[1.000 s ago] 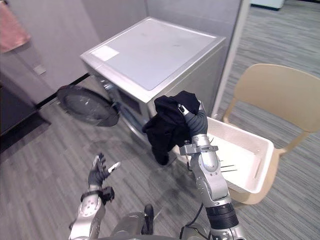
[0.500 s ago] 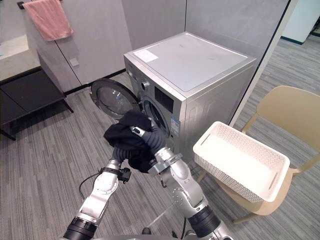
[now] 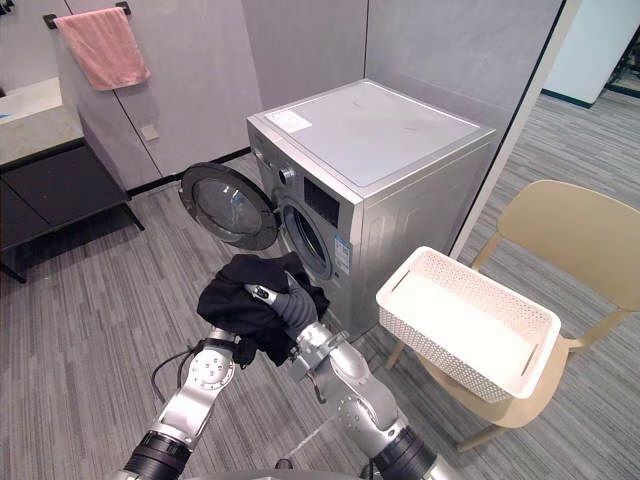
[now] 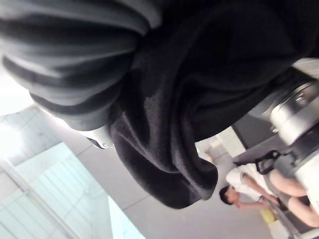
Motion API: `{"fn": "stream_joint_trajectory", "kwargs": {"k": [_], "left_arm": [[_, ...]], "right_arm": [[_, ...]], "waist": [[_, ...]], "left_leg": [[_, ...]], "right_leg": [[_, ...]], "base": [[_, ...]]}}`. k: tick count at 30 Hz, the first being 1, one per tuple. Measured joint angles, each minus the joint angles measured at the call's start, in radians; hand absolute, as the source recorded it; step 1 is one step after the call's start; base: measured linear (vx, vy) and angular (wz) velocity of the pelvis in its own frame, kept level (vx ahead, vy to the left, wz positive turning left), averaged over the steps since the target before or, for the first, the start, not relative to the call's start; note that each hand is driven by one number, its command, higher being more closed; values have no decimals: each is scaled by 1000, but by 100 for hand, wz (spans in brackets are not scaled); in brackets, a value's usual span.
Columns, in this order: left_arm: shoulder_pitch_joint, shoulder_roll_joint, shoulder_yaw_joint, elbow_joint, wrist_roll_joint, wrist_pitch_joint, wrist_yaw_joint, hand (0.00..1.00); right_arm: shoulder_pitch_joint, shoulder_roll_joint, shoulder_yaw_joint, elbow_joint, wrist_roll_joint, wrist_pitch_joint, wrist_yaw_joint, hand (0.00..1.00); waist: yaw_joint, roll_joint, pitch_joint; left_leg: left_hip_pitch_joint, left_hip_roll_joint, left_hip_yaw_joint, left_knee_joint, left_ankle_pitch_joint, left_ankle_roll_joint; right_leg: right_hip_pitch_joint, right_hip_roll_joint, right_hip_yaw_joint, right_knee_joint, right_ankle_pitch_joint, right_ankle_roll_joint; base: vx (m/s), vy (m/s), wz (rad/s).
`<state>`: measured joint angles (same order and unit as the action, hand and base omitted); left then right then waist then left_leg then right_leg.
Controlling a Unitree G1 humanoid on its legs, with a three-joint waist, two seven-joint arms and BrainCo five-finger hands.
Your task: Pick up the laundry basket with both hands and put the clothes into the washing machine.
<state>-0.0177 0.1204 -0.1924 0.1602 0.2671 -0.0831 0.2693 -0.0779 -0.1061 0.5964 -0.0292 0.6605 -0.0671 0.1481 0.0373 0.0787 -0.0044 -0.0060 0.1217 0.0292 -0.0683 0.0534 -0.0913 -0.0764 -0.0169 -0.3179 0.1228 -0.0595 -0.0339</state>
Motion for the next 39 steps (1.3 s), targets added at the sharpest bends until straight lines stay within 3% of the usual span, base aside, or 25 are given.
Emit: {"fn": "stream_joint_trajectory", "kwargs": {"k": [4, 7, 14, 18, 19, 20, 21, 22, 23, 24, 25, 26, 28, 31, 33, 34, 35, 36, 37, 38, 39], "left_arm": [[30, -48, 90, 11, -71, 0, 15, 100], [69, -87, 170, 11, -111, 1, 20, 100], [167, -87, 302, 17, -129, 8, 21, 100], [169, -77, 341, 92, -131, 9, 17, 100], [169, -78, 341, 119, -141, 10, 15, 100], [167, -82, 339, 146, -143, 15, 13, 100], [165, -82, 338, 158, -145, 19, 12, 100], [164, -84, 338, 177, -154, 29, 6, 100], [164, -89, 338, 200, -170, 34, -8, 100], [170, -91, 340, 212, -179, 37, -11, 100], [180, -90, 346, 232, -188, 40, -13, 100], [190, -88, 363, 247, -194, 46, -22, 100], [229, -71, 390, 279, -197, 67, -42, 100], [263, -75, 397, 282, -197, 79, -67, 100], [293, -68, 399, 278, -195, 82, -91, 100], [301, -67, 397, 270, -195, 86, -94, 100], [307, -68, 388, 259, -194, 94, -94, 100], [307, -67, 387, 258, -194, 97, -94, 100], [300, -58, 385, 256, -194, 100, -94, 100], [292, -45, 382, 246, -194, 100, -93, 100], [287, -37, 381, 244, -194, 100, -93, 100]], "right_arm": [[46, -10, -40, 38, -117, 12, 1, 0], [47, -7, -146, 37, -304, 11, -22, 0], [111, -21, -351, -61, -643, -28, -113, 0], [177, -66, -443, -40, -804, -35, -167, 0], [188, -74, -474, 0, -838, -34, -173, 0], [193, -77, -511, 58, -865, -31, -183, 0], [192, -74, -529, 96, -875, -24, -193, 0], [191, -75, -554, 162, -901, 0, -208, 0], [188, -79, -582, 235, -911, 16, -215, 0], [185, -83, -598, 274, -916, 26, -215, 0], [175, -78, -621, 340, -927, 41, -216, 0], [160, -57, -637, 401, -929, 54, -223, 0], [135, -1, -666, 508, -923, 76, -240, 0], [136, 3, -700, 593, -904, 78, -246, 0], [161, 5, -736, 609, -904, 96, -261, 0], [172, 5, -743, 603, -904, 98, -263, 0], [185, -5, -743, 600, -905, 100, -270, 0], [189, -6, -742, 601, -904, 101, -274, 0], [193, 4, -741, 605, -903, 105, -276, 0], [191, 19, -740, 604, -899, 108, -276, 0], [190, 25, -739, 604, -896, 108, -276, 0]], "waist": [[1, -6, -5], [3, -7, -5], [5, -13, -7], [2, -30, 8], [3, -34, 13], [1, -34, 19], [1, -39, 25], [0, -46, 35], [-1, -39, 54], [4, -30, 57], [5, -22, 66], [11, -32, 75], [20, -48, 89], [35, -56, 96], [31, -83, 121], [28, -94, 128], [28, -105, 145], [22, -96, 148], [-3, -82, 169], [-18, -90, 182], [-24, -91, 188]], "left_leg": [[1, 1, -4, -1, 2, -3], [0, 1, -6, -2, 2, -3], [-7, -1, -16, -3, 2, -2], [-75, -19, -92, 36, 6, 0], [-109, -28, -110, 49, 16, 12], [-140, -39, -74, 41, 17, 76], [-147, -36, -17, 39, 14, 114], [-166, -20, 139, 54, 2, 132], [-172, -9, 261, 69, -1, 128], [-165, -4, 293, 73, 2, 125], [-154, 1, 296, 66, 36, 64], [-156, -2, 285, 74, 38, 62], [-172, -10, 284, 109, 7, 66], [-192, -33, 280, 180, -69, 79], [-203, -76, 271, 273, -166, 88], [-195, -84, 263, 286, -189, 88], [-194, -97, 250, 319, -214, 109], [-191, -99, 238, 328, -222, 116], [-174, -91, 202, 332, -232, 125], [-159, -79, 174, 319, -235, 127], [-151, -76, 162, 312, -238, 125]], "right_leg": [[-8, 3, -8, 24, -14, -8], [-8, 5, -9, 23, -18, -7], [-7, 9, -19, 22, -22, -3], [-28, -23, -101, 75, -65, -4], [-44, -49, -145, 98, -82, -9], [-55, -74, -199, 107, -91, -11], [-59, -89, -223, 108, -94, -13], [-70, -119, -264, 117, -97, -11], [-69, -139, -294, 131, -110, -5], [-71, -144, -304, 143, -118, 6], [-69, -149, -318, 164, -118, 15], [-69, -162, -320, 175, -120, 21], [-65, -171, -316, 163, -110, 36], [-59, -202, -314, 180, -126, 73], [-55, -300, -315, 318, -203, 107], [-61, -323, -298, 374, -212, 101], [-134, -354, -162, 527, -183, 58], [-180, -355, -88, 614, -143, 21], [-254, -322, 3, 705, -168, 49], [-288, -258, 27, 664, -202, 65], [-305, -233, 31, 628, -203, 65]], "base": [[42, -41, 4], [13, -14, 1], [8, -12, 5], [-26, -26, 63], [-65, 11, 113], [-62, 17, 116], [-37, 44, 127], [42, 45, 122], [51, 63, 110], [129, 83, 79], [148, 70, 41], [176, 58, 27], [121, 53, 0], [99, 108, 6], [75, 146, 34], [155, 94, 34], [162, 67, 26], [239, 107, 47], [265, 81, 58], [278, 51, 59], [271, -1, 46]]}}
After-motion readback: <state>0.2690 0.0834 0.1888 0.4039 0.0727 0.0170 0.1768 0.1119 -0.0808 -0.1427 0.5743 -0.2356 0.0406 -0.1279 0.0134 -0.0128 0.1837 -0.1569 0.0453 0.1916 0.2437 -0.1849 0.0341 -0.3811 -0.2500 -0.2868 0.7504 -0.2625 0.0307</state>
